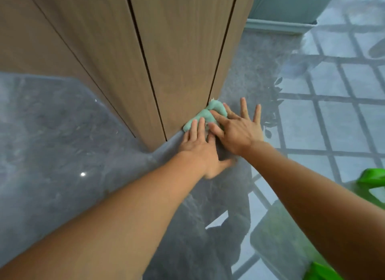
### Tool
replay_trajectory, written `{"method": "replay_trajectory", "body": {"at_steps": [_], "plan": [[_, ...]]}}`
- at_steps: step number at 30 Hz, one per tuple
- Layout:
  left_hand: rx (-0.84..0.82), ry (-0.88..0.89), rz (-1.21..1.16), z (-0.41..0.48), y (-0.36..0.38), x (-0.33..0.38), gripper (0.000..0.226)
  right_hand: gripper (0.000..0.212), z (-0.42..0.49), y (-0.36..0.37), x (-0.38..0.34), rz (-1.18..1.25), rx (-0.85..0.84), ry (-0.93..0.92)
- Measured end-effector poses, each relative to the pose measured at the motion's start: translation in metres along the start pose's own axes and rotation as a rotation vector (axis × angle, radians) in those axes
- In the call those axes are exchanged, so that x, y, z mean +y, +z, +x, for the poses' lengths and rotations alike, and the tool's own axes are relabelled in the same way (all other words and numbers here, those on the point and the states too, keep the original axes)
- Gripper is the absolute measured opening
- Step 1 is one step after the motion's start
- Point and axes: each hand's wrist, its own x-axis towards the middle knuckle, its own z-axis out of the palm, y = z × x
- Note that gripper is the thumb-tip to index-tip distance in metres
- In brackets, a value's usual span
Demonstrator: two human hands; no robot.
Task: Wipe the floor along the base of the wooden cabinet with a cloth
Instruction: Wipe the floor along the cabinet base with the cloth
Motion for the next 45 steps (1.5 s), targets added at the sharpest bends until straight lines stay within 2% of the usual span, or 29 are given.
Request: {"method": "replay_trajectory", "body": {"at_steps": [3,6,9,12,15,18,20,22,23,24,26,29,31,36,43,45], "plan": [[0.123,0.125,0.075,-0.043,0.023,-0.043,0.115,0.074,-0.032,0.010,-0.036,0.137,-0.001,0.038],[0.208,0.291,0.217,-0.101,0.044,-0.112,0.112,0.075,-0.073,0.013,-0.078,0.133,-0.029,-0.138],[0.125,0.330,0.408,-0.137,0.044,-0.190,0.104,0.070,-0.103,0.014,-0.128,0.115,-0.078,-0.291],[0.070,0.298,0.495,-0.129,0.020,-0.235,0.098,0.069,-0.104,0.003,-0.161,0.092,-0.076,-0.323],[0.123,0.133,0.454,-0.103,-0.006,-0.250,0.097,0.069,-0.096,-0.010,-0.182,0.036,-0.045,-0.387],[0.186,-0.101,0.299,-0.080,-0.022,-0.249,0.092,0.072,-0.085,-0.019,-0.204,0.013,-0.118,-0.415],[0.210,-0.182,0.176,-0.074,-0.028,-0.243,0.081,0.061,-0.077,-0.027,-0.219,0.063,-0.094,-0.395],[0.309,-0.114,0.230,-0.078,-0.026,-0.241,0.067,0.036,-0.074,-0.036,-0.233,0.213,0.060,-0.372],[0.379,-0.030,0.309,-0.083,-0.024,-0.244,0.058,0.032,-0.073,-0.038,-0.238,0.258,0.116,-0.376],[0.438,0.048,0.370,-0.088,-0.021,-0.247,0.049,0.037,-0.073,-0.035,-0.243,0.265,0.121,-0.405],[0.494,0.136,0.362,-0.095,-0.015,-0.257,0.044,0.062,-0.075,-0.023,-0.249,0.219,0.055,-0.498],[0.374,0.106,0.199,-0.090,-0.008,-0.267,0.063,0.081,-0.072,-0.009,-0.246,0.138,0.058,-0.578],[0.287,0.088,0.206,-0.080,-0.008,-0.277,0.073,0.086,-0.065,-0.005,-0.243,0.126,0.080,-0.585],[0.237,0.046,0.286,-0.055,-0.037,-0.309,0.071,0.096,-0.028,-0.003,-0.258,0.106,-0.122,-0.529],[0.035,-0.247,0.490,-0.014,-0.075,-0.313,0.072,0.101,0.036,-0.020,-0.298,0.084,-0.169,-0.478],[0.071,-0.270,0.452,-0.017,-0.080,-0.304,0.072,0.100,0.038,-0.023,-0.295,0.077,-0.174,-0.512]]}}
